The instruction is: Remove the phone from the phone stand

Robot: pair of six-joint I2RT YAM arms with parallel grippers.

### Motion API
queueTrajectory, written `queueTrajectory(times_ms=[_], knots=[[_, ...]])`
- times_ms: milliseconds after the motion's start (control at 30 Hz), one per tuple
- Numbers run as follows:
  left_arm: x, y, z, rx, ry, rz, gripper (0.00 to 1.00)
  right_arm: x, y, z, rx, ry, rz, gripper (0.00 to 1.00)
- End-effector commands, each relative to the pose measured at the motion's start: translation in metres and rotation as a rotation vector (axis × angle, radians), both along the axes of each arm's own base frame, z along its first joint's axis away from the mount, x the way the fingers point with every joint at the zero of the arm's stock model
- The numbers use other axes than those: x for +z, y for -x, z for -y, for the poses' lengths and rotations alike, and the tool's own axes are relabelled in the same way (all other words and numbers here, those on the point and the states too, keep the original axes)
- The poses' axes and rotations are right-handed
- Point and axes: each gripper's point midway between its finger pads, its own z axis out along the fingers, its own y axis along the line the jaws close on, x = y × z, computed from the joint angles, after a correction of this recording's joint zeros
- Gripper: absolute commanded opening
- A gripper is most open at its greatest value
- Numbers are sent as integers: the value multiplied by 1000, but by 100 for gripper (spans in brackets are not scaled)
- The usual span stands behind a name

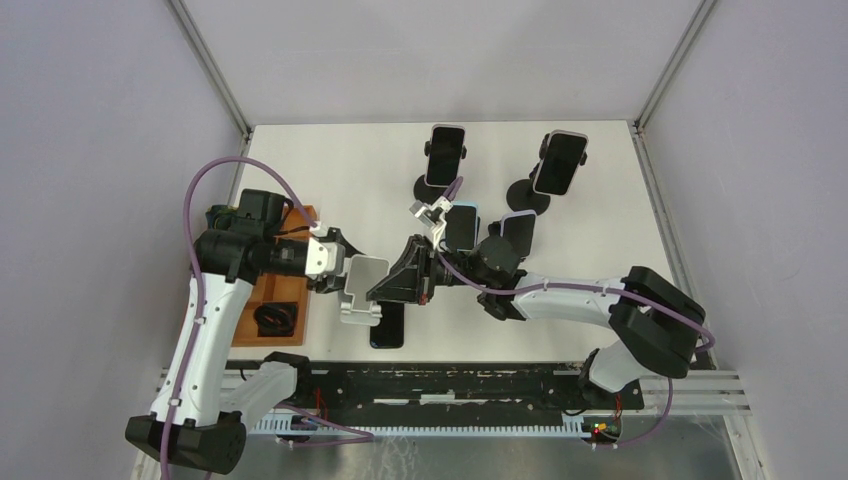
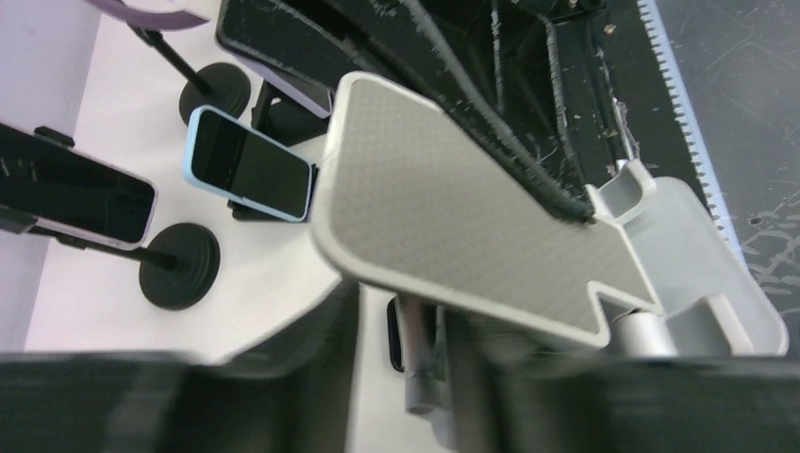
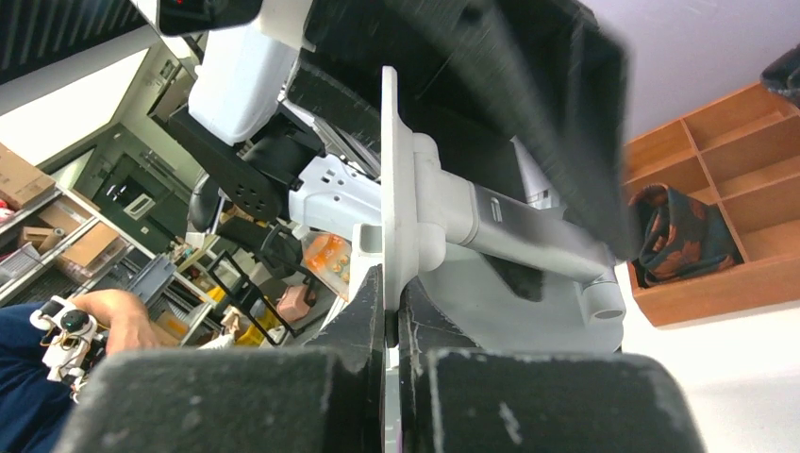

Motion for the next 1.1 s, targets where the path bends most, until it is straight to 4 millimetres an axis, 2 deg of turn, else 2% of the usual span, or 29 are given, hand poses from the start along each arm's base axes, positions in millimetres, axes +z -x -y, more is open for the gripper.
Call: queueTrajectory(times_ms=[0, 100, 133, 300, 400, 467, 567, 700, 800, 1033, 1067], knots=[[-7, 2, -8, 15, -70, -28, 61, 13, 1, 15, -34, -30, 99, 0], [-9, 10, -11, -5, -95, -39, 84, -5, -17, 24, -98, 48, 168, 0], [-9, 11, -11, -2, -96, -41, 88, -11, -23, 28, -121, 79, 194, 0], [-9, 12, -14, 23, -108, -33, 92, -35, -51, 39, -212, 210, 320, 0], [-10, 12, -13, 34, -101, -74, 96, -38, -59, 38, -239, 251, 386, 0], [-9, 11, -10, 37, -82, -120, 92, -36, -63, 37, -251, 258, 407, 0], [-8, 9, -5, 42, -49, -216, 75, -33, -67, 33, -259, 253, 430, 0], [-12, 8, 0, 45, -27, -355, 61, -25, -67, 29, -271, 225, 464, 0], [-15, 6, 2, 43, -21, -391, 52, -18, -66, 26, -286, 201, 493, 0], [-13, 3, 7, 48, 16, -455, 50, -14, -62, 15, -275, 188, 522, 0], [-13, 3, 8, 50, 19, -471, 47, -13, -63, 14, -279, 185, 525, 0]])
